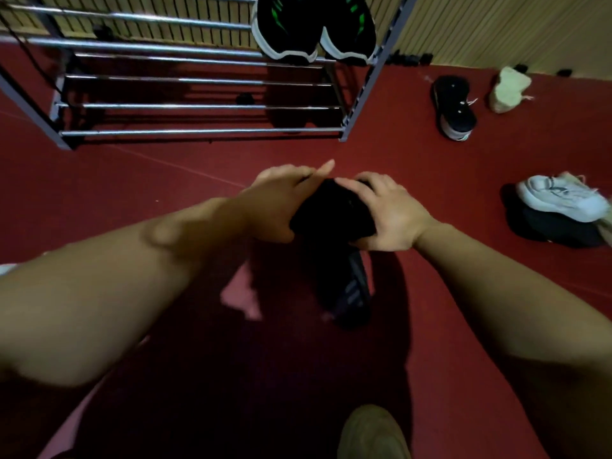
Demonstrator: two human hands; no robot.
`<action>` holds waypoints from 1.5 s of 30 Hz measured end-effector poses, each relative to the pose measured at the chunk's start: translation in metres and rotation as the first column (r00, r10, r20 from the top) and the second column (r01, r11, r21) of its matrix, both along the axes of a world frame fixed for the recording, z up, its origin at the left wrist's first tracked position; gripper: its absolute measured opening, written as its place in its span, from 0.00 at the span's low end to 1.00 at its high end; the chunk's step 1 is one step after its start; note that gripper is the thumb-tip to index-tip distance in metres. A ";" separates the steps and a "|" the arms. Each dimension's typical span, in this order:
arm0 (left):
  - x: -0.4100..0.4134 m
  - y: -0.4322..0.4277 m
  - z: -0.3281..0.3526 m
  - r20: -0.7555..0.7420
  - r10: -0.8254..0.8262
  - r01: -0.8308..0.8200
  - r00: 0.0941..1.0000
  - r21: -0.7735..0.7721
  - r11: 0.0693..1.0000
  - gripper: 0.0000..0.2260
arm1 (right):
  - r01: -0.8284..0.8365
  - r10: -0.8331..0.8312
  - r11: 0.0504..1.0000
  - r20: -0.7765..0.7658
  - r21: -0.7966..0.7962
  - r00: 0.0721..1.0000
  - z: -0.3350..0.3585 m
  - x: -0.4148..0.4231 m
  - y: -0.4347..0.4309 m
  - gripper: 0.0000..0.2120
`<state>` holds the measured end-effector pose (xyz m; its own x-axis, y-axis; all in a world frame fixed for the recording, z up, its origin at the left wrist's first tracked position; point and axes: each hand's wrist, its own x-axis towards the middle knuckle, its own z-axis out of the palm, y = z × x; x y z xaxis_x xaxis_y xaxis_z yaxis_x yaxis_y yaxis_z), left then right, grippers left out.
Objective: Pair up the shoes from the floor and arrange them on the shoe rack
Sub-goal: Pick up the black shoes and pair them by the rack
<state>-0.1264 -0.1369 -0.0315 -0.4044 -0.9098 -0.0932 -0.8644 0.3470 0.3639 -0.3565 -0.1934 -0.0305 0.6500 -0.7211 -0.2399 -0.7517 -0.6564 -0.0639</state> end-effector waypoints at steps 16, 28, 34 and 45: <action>-0.170 0.071 -0.089 0.097 0.633 -0.569 0.768 0.559 0.604 0.57 | 0.787 -0.789 0.547 -0.139 0.286 0.598 -0.097 -0.111 0.079 0.54; -0.107 0.045 -0.097 0.295 0.466 -0.552 0.834 0.421 0.720 0.54 | 0.764 -0.831 0.549 0.120 0.340 0.544 -0.108 -0.088 0.076 0.52; -0.107 0.049 -0.113 0.236 0.524 -0.574 0.818 0.286 0.767 0.50 | 0.817 -0.853 0.517 0.083 0.254 0.514 -0.115 -0.074 0.072 0.53; -0.071 0.050 -0.085 -0.103 0.614 -0.589 0.783 0.197 0.784 0.45 | 0.732 -0.867 0.463 0.429 0.499 0.255 -0.089 -0.051 0.078 0.46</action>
